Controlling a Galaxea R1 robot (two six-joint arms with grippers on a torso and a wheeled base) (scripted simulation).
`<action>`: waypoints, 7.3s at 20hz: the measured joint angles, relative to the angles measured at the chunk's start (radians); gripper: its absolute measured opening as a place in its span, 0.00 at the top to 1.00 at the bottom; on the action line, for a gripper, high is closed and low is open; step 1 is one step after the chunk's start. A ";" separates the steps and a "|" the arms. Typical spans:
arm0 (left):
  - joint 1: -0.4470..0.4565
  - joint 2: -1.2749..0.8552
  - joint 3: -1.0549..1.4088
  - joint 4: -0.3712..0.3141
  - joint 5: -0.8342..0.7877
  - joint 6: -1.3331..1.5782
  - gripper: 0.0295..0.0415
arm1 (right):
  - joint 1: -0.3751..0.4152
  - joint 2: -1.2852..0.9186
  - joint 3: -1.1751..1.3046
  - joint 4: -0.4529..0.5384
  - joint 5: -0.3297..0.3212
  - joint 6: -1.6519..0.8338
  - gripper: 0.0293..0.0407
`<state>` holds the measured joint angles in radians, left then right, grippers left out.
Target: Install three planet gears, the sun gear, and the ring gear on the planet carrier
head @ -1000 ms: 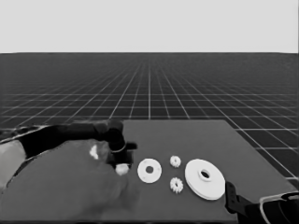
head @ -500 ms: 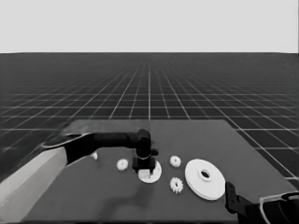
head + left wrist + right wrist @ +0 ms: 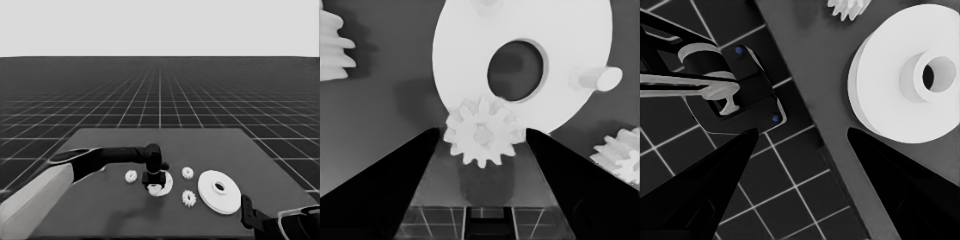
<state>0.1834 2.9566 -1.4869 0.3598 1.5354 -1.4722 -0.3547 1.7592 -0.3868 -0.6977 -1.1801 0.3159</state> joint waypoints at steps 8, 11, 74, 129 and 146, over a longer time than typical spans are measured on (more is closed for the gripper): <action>0.000 0.000 0.000 0.000 0.000 0.000 0.25 | 0.000 0.000 0.000 0.000 0.000 0.000 0.19; -0.134 -0.017 0.088 -0.131 0.030 -0.063 0.25 | 0.000 0.000 0.000 0.000 0.000 0.000 0.19; -0.068 0.150 -0.509 -0.098 -0.095 0.349 0.86 | 0.000 0.000 0.000 0.000 0.000 0.000 0.19; -0.526 -1.202 1.069 -0.050 -0.859 1.823 0.25 | 0.192 1.017 -1.383 0.394 -0.208 0.719 0.49; -0.526 -1.202 1.069 -0.050 -0.859 1.823 0.25 | 0.374 0.962 -1.235 0.542 -0.316 0.790 0.83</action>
<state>-0.3422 1.7549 -0.4178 0.3101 0.6764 0.3508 0.0190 2.7210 -1.6215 -0.1556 -1.4961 1.1057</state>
